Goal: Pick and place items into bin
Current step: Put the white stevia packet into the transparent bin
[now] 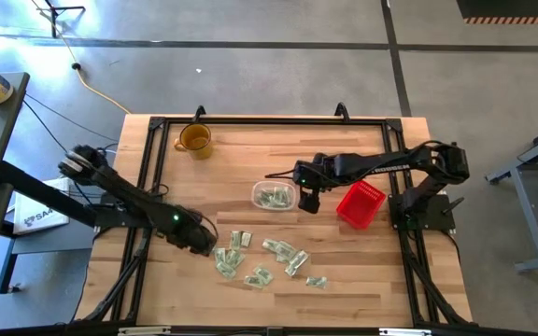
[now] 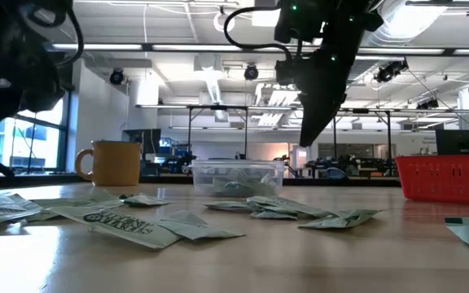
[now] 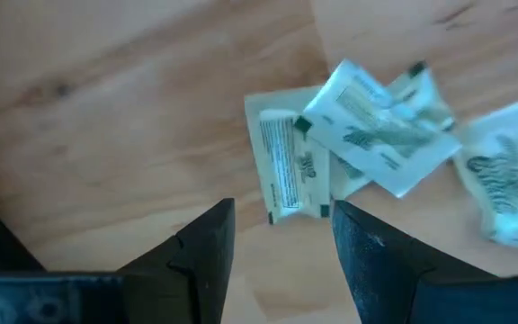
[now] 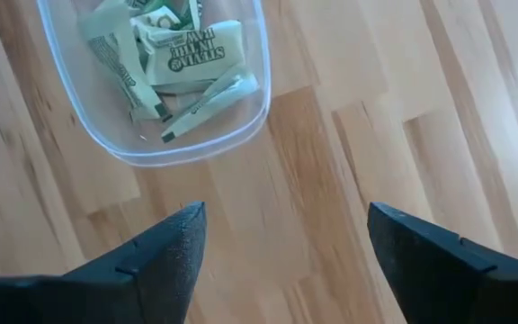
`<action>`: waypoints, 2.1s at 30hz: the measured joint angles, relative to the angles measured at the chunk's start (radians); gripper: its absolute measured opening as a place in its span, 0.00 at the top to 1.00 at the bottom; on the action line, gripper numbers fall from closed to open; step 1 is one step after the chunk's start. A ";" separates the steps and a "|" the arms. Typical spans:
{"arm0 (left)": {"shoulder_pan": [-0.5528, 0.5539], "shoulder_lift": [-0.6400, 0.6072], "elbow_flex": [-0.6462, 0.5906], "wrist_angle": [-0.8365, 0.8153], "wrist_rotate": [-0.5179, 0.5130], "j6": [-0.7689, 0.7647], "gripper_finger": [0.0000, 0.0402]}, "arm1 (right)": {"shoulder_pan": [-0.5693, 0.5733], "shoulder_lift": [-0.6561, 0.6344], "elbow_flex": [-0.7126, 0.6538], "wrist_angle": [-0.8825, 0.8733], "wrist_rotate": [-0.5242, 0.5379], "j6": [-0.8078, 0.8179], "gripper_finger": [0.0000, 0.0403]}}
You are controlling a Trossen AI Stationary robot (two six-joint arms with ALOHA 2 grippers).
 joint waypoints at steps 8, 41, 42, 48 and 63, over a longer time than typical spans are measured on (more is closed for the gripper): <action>-0.011 0.132 0.003 0.024 -0.028 -0.038 0.45 | 0.000 0.000 0.000 0.000 0.007 -0.018 0.26; 0.635 0.182 0.359 0.423 -0.111 1.489 0.80 | 0.189 -0.227 0.000 -0.359 0.256 0.359 0.27; 0.640 0.204 0.369 0.426 -0.099 1.525 0.79 | 0.203 -0.237 0.000 -0.388 0.266 0.397 0.27; 0.636 0.313 0.426 0.302 -0.032 1.598 0.69 | 0.272 -0.259 0.000 -0.463 0.314 0.542 0.27; 0.348 0.047 0.234 -0.121 -0.043 1.193 0.44 | 0.178 -0.235 -0.217 -0.010 0.138 0.297 0.27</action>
